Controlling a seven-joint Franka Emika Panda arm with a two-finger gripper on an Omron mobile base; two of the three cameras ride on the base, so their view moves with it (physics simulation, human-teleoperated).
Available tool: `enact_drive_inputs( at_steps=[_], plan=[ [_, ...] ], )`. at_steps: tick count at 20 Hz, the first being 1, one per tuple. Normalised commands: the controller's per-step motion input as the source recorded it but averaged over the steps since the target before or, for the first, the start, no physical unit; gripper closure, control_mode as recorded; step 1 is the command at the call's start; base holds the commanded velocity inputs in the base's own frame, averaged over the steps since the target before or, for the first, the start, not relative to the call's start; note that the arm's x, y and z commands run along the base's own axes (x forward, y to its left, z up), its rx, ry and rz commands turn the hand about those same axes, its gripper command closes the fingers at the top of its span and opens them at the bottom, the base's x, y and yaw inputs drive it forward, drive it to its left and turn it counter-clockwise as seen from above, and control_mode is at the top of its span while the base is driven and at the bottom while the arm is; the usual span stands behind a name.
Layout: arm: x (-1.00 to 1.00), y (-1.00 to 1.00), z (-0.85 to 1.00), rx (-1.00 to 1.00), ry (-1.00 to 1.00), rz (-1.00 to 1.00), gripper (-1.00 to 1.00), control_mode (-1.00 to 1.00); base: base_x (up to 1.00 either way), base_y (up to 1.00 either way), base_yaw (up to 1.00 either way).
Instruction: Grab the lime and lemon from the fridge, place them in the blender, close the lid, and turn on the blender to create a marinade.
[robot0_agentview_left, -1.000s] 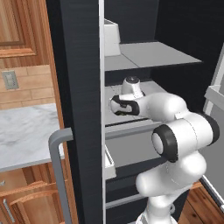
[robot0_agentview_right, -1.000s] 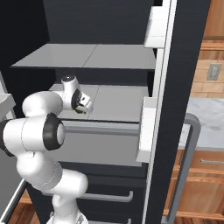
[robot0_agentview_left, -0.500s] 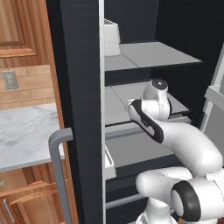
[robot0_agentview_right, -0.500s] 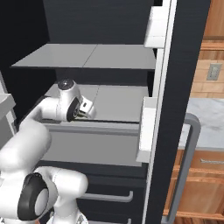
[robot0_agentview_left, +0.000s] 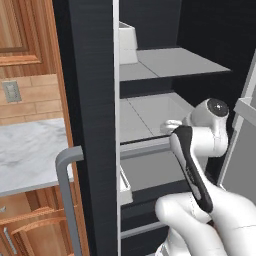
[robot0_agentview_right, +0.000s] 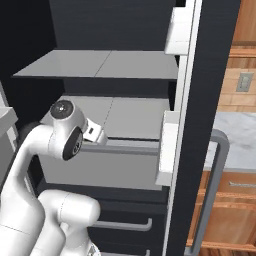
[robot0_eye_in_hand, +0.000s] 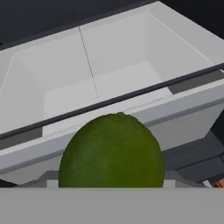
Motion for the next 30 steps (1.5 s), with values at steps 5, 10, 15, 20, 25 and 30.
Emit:
enact_drive_inputs(
  at_steps=[5,10,15,20,25,30],
  plan=[
    [-0.94,0.05,0.8,0.0,0.0,0.01,1.0,-1.0,0.0,0.0,0.0],
    [-0.41,0.27,0.69,-0.01,0.0,0.04,1.0,-1.0,0.0,0.0,0.0],
    [0.05,0.16,0.42,0.0,0.04,0.03,1.0,-1.0,0.0,0.0,0.0],
    [0.11,0.0,0.06,0.0,0.07,0.0,1.0,1.0,0.02,0.0,0.0],
    [0.0,0.0,0.0,0.0,0.0,0.0,1.0,1.0,-0.69,-0.01,0.0],
    [0.0,0.0,0.0,0.0,0.0,0.0,1.0,1.0,-1.0,-0.25,-0.05]
  ],
)
